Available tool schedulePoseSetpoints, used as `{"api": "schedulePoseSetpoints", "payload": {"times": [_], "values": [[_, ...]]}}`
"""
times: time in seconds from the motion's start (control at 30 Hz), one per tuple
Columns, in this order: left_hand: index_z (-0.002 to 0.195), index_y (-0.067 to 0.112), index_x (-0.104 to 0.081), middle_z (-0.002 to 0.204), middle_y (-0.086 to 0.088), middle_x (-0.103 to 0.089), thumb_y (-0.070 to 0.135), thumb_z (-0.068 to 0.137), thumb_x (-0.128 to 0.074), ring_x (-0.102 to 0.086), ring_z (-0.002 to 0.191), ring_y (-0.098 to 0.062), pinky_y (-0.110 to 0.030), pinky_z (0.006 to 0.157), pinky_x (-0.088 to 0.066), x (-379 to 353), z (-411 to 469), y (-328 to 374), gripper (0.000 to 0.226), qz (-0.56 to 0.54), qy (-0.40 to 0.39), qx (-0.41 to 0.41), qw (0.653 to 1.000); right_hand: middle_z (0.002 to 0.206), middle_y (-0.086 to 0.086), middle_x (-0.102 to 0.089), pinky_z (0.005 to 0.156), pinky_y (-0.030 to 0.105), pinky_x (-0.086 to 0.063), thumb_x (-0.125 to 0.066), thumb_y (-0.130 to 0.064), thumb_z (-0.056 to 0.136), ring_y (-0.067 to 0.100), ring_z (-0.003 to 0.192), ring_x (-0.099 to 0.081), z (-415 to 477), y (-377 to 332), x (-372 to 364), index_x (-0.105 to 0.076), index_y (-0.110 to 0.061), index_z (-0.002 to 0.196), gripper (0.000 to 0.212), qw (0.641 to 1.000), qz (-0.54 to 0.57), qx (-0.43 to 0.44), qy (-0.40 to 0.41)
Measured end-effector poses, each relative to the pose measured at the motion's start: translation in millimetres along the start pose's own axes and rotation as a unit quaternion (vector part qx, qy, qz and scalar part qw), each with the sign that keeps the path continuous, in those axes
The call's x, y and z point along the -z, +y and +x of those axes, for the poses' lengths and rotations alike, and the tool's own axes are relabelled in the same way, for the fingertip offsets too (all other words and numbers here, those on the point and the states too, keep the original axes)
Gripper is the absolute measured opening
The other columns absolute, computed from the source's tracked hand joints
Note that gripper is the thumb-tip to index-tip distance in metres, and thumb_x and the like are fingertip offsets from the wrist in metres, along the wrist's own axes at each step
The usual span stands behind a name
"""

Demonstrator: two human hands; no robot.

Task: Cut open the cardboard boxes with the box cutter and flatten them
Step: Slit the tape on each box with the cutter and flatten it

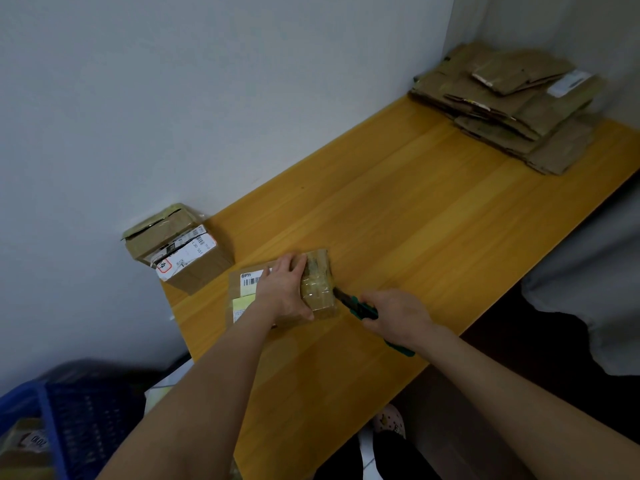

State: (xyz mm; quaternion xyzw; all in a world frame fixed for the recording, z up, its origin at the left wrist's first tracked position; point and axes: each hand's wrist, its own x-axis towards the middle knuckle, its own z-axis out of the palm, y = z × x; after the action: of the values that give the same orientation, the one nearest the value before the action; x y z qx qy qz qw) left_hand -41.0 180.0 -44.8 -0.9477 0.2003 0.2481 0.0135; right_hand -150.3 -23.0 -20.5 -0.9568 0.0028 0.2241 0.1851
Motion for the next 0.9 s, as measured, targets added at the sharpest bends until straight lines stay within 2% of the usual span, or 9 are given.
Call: {"api": "schedulePoseSetpoints", "payload": {"times": [0.17,0.33,0.4,0.5,0.57,0.67,0.73,0.8,0.9], "values": [[0.155,0.022,0.002,0.161,-0.007,-0.004,0.06,0.059,-0.082,-0.006,0.148,-0.026,-0.047,0.121,-0.01,-0.1,1.3,-1.8,0.133,0.007,0.006,0.006,1.0,0.088,-0.005,-0.059,0.05,0.027,-0.045,-0.055,-0.039,0.092,0.009,0.063,-0.055,3.5,12.3,0.8,-0.051,-0.03,0.13,0.039,0.992,0.111,-0.059,-0.002],[0.154,0.018,-0.007,0.156,-0.014,-0.015,0.069,0.062,-0.075,-0.016,0.144,-0.032,-0.046,0.118,-0.019,2.8,1.4,-4.9,0.125,-0.028,0.059,0.099,0.993,0.084,-0.004,-0.057,0.058,0.035,-0.053,-0.055,-0.035,0.096,0.018,0.071,-0.062,22.5,22.7,8.2,-0.047,-0.022,0.13,0.038,0.952,0.249,-0.142,0.111],[0.153,0.018,-0.011,0.154,-0.015,-0.02,0.073,0.064,-0.071,-0.02,0.142,-0.033,-0.046,0.115,-0.023,6.1,2.2,-10.6,0.121,-0.059,0.082,0.144,0.984,0.097,0.001,-0.061,0.068,0.039,-0.056,-0.054,-0.033,0.097,0.023,0.082,-0.063,39.0,18.0,3.6,-0.043,-0.018,0.137,0.044,0.933,0.293,-0.163,0.126],[0.154,0.021,-0.011,0.155,-0.014,-0.018,0.074,0.068,-0.067,-0.019,0.143,-0.033,-0.049,0.114,-0.025,8.4,0.8,-29.6,0.115,-0.103,0.068,0.162,0.979,0.13,0.011,-0.056,0.08,0.039,-0.054,-0.053,-0.017,0.098,0.029,0.105,-0.061,69.5,12.8,-12.4,-0.036,-0.017,0.145,0.05,0.928,0.311,-0.186,0.089],[0.155,0.025,-0.007,0.157,-0.011,-0.013,0.07,0.07,-0.068,-0.02,0.143,-0.033,-0.051,0.114,-0.028,5.2,-4.9,-48.3,0.113,-0.141,0.056,0.16,0.976,0.136,0.012,-0.052,0.082,0.04,-0.054,-0.05,-0.006,0.097,0.032,0.11,-0.058,87.4,12.5,-19.5,-0.032,-0.017,0.148,0.055,0.925,0.312,-0.203,0.07],[0.155,0.025,0.002,0.155,-0.01,-0.019,0.066,0.075,-0.067,-0.039,0.134,-0.032,-0.047,0.104,-0.042,-6.3,-15.5,-70.9,0.114,-0.198,0.0,0.156,0.968,0.14,0.013,-0.048,0.086,0.039,-0.052,-0.048,-0.002,0.096,0.032,0.117,-0.055,102.5,12.6,-23.7,-0.028,-0.016,0.15,0.059,0.934,0.276,-0.222,0.048],[0.155,0.023,0.007,0.15,-0.011,-0.03,0.068,0.078,-0.062,-0.047,0.126,-0.03,-0.042,0.098,-0.045,-11.9,-18.8,-72.1,0.112,-0.199,-0.025,0.163,0.966,0.142,0.011,-0.046,0.088,0.036,-0.049,-0.049,-0.01,0.098,0.03,0.122,-0.051,105.3,8.9,-23.7,-0.029,-0.017,0.15,0.056,0.951,0.223,-0.209,0.054],[0.154,0.021,0.01,0.148,-0.012,-0.035,0.068,0.08,-0.059,-0.049,0.124,-0.03,-0.039,0.094,-0.047,-12.7,-18.8,-61.9,0.112,-0.193,-0.023,0.174,0.965,0.146,0.009,-0.041,0.1,0.038,-0.045,-0.05,-0.03,0.099,0.026,0.129,-0.044,104.9,-2.7,-22.1,-0.03,-0.018,0.15,0.055,0.966,0.163,-0.181,0.081],[0.154,0.021,0.014,0.15,-0.013,-0.033,0.067,0.084,-0.056,-0.049,0.125,-0.031,-0.041,0.095,-0.046,-11.9,-20.0,-38.9,0.109,-0.191,-0.015,0.195,0.962,0.144,0.008,-0.045,0.101,0.04,-0.045,-0.054,-0.049,0.093,0.025,0.128,-0.047,104.7,-36.1,-24.1,-0.034,-0.014,0.147,0.067,0.969,0.204,-0.134,0.034]]}}
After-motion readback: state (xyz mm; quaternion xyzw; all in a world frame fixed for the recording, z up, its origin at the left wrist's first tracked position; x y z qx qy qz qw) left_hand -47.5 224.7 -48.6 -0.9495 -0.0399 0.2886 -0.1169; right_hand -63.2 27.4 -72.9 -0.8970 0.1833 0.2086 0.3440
